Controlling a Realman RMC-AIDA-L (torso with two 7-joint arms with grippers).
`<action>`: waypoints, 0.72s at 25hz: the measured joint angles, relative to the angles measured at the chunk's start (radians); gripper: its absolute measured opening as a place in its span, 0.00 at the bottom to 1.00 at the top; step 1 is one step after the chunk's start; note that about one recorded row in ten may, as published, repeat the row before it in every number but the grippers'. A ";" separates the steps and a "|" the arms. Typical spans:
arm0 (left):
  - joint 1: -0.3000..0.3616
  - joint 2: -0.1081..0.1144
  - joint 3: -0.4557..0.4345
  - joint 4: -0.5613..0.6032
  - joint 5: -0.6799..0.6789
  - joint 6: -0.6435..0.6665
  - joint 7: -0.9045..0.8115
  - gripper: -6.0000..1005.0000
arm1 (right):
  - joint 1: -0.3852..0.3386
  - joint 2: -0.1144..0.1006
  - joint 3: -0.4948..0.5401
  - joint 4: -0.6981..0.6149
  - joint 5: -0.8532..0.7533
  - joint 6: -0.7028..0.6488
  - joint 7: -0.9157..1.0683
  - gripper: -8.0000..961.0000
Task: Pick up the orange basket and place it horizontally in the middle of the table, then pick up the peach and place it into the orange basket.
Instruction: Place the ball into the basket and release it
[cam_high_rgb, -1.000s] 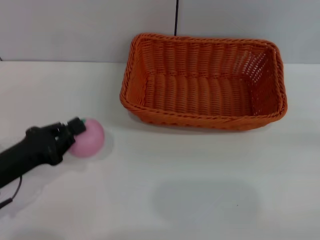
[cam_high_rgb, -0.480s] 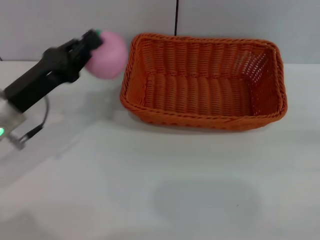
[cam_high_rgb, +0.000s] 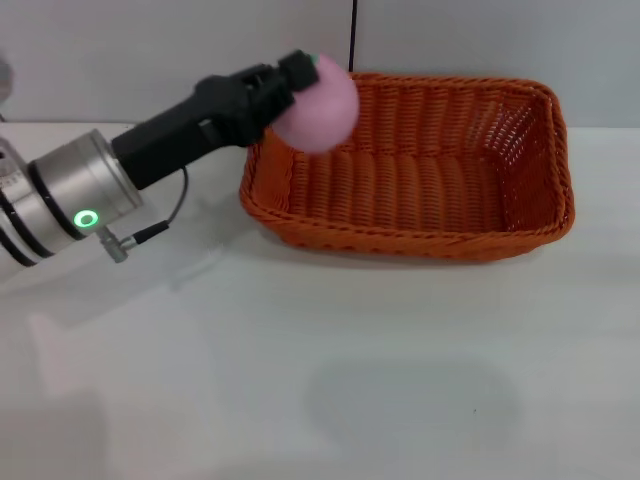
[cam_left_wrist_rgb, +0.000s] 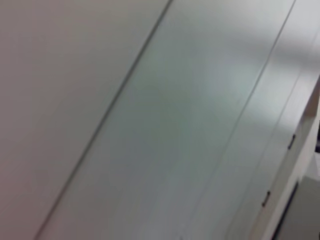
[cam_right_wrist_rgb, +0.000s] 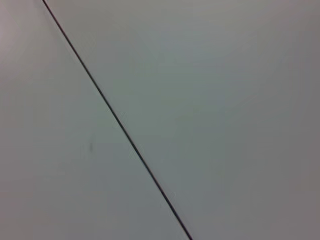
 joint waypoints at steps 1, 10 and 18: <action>-0.002 0.000 0.010 -0.001 0.000 0.006 -0.004 0.12 | 0.003 0.000 0.000 0.000 -0.002 0.003 0.000 0.55; 0.000 0.002 0.022 -0.002 -0.002 0.022 -0.018 0.36 | 0.011 -0.001 0.000 0.003 -0.008 0.011 0.000 0.55; 0.036 0.006 -0.022 -0.023 -0.011 0.000 -0.019 0.68 | 0.011 -0.001 0.000 0.002 -0.009 0.012 0.000 0.55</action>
